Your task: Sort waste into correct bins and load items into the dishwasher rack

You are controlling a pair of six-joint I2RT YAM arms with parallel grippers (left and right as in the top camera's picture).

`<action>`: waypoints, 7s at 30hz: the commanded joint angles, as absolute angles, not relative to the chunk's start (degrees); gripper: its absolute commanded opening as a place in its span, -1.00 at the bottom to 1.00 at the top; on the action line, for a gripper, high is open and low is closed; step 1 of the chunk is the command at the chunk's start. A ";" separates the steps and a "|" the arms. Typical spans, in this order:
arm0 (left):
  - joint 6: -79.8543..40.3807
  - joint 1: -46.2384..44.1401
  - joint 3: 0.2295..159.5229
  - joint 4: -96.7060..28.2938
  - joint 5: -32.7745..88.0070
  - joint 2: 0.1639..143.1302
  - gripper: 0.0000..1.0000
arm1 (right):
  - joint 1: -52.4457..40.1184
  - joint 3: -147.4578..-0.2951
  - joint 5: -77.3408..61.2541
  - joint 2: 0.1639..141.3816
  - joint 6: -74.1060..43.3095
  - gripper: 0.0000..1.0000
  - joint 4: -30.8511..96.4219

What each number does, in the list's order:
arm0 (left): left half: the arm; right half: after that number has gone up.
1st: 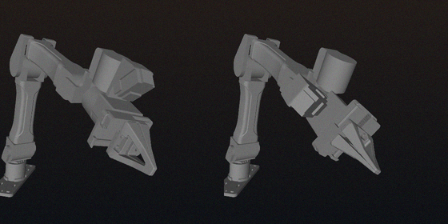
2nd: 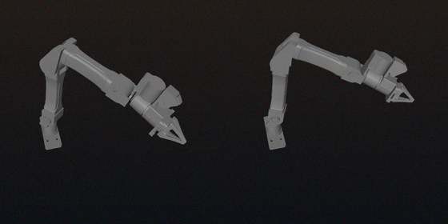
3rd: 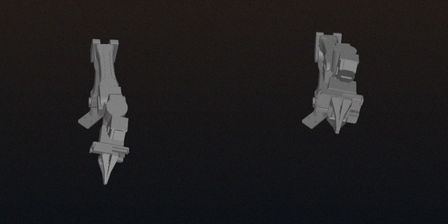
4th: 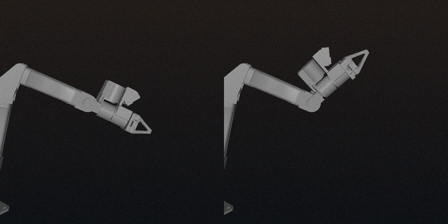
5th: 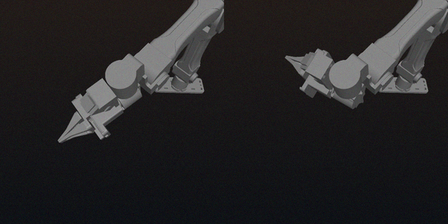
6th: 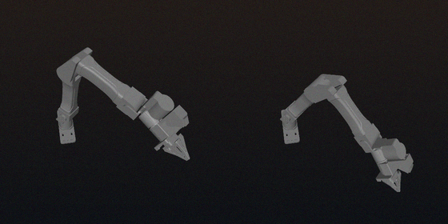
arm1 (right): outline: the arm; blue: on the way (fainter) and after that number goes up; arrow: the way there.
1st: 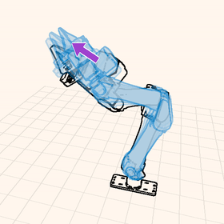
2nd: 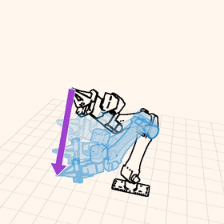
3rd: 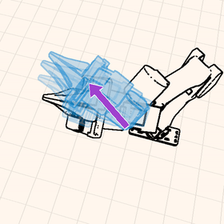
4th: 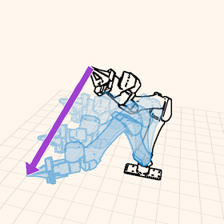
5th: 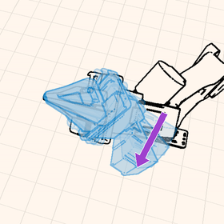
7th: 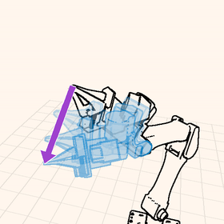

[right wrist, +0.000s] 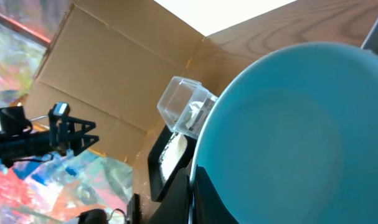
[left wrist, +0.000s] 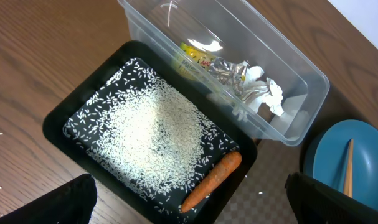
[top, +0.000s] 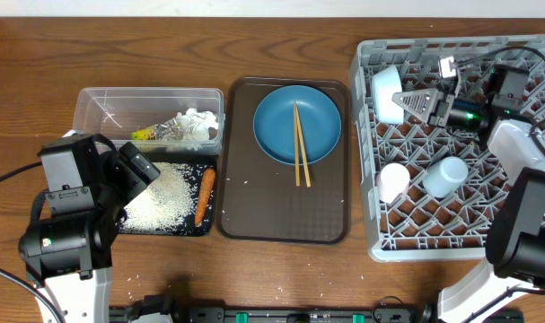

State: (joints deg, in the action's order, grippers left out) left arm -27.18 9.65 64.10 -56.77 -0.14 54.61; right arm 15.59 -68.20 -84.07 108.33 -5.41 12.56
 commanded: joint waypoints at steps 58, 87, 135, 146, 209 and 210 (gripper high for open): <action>-27.27 9.96 64.34 -56.95 -0.21 54.61 0.99 | 22.31 -65.78 -87.79 108.88 -12.12 -0.98 10.72; -27.27 9.96 64.36 -56.95 -0.21 54.61 0.99 | 32.16 -65.93 -86.76 108.86 -25.69 0.22 0.03; -27.27 9.96 64.34 -56.95 -0.21 54.61 0.99 | -0.03 -66.13 -43.20 91.33 -20.95 -0.10 4.91; -27.29 9.96 64.36 -56.95 -0.21 54.61 0.99 | -0.99 -66.11 -44.97 96.33 -18.37 -0.73 6.33; -27.27 9.96 64.36 -56.95 -0.21 54.61 0.99 | 8.82 -65.84 -36.82 99.85 -6.85 -0.99 31.51; -27.27 9.96 64.36 -56.95 -0.21 54.61 0.99 | 8.82 -65.89 -37.19 99.68 -6.44 -0.98 31.51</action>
